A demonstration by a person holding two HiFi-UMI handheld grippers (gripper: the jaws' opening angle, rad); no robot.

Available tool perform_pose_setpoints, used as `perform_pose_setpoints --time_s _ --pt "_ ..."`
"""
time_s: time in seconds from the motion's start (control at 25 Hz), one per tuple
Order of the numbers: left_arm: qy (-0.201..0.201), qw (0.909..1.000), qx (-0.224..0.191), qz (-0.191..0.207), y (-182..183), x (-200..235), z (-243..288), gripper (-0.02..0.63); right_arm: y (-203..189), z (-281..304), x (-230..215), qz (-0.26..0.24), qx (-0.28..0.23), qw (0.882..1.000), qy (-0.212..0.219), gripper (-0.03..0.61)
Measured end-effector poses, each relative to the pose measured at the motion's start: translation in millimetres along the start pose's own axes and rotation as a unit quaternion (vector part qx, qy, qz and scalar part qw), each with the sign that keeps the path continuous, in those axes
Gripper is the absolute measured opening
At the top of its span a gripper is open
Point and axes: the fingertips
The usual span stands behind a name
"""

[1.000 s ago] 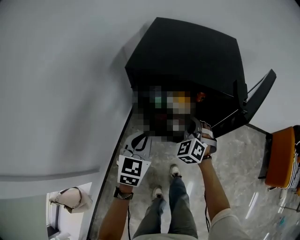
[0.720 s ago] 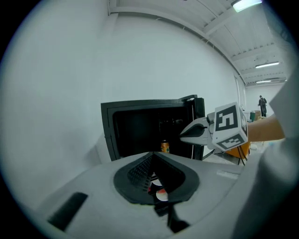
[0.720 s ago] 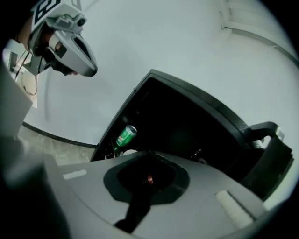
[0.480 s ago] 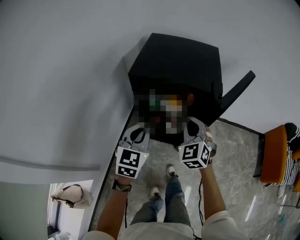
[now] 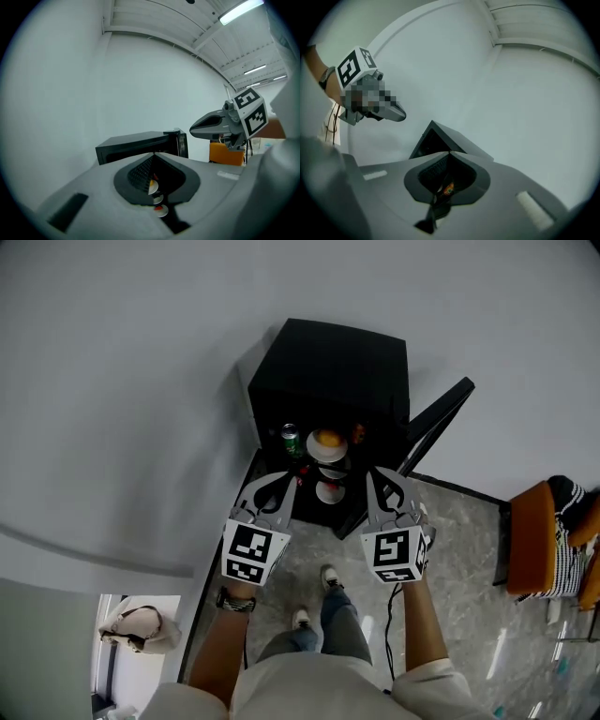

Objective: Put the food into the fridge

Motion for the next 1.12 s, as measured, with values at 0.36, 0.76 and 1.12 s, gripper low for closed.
perform_pose_setpoints --time_s 0.36,0.76,1.12 --pt "-0.037 0.9982 -0.034 0.034 47.7 -34.4 -22.9 0.002 40.4 -48.3 -37.8 0.045 -0.016 0.999 -0.017 0.005" --pt "-0.054 0.9957 -0.043 0.061 68.1 -54.1 -46.6 0.002 49.6 -86.1 -42.4 0.051 -0.014 0.999 -0.003 0.005" --pt "-0.052 0.9942 -0.053 0.078 82.8 -59.7 -59.7 0.002 64.7 -100.5 -31.2 0.056 -0.031 0.998 0.027 0.005"
Point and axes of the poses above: the fingertips, and each gripper's own axes: z forward along the fingers, x to its left, y out of its top, and after that the axes turned 12 degrees about -y, right-handed
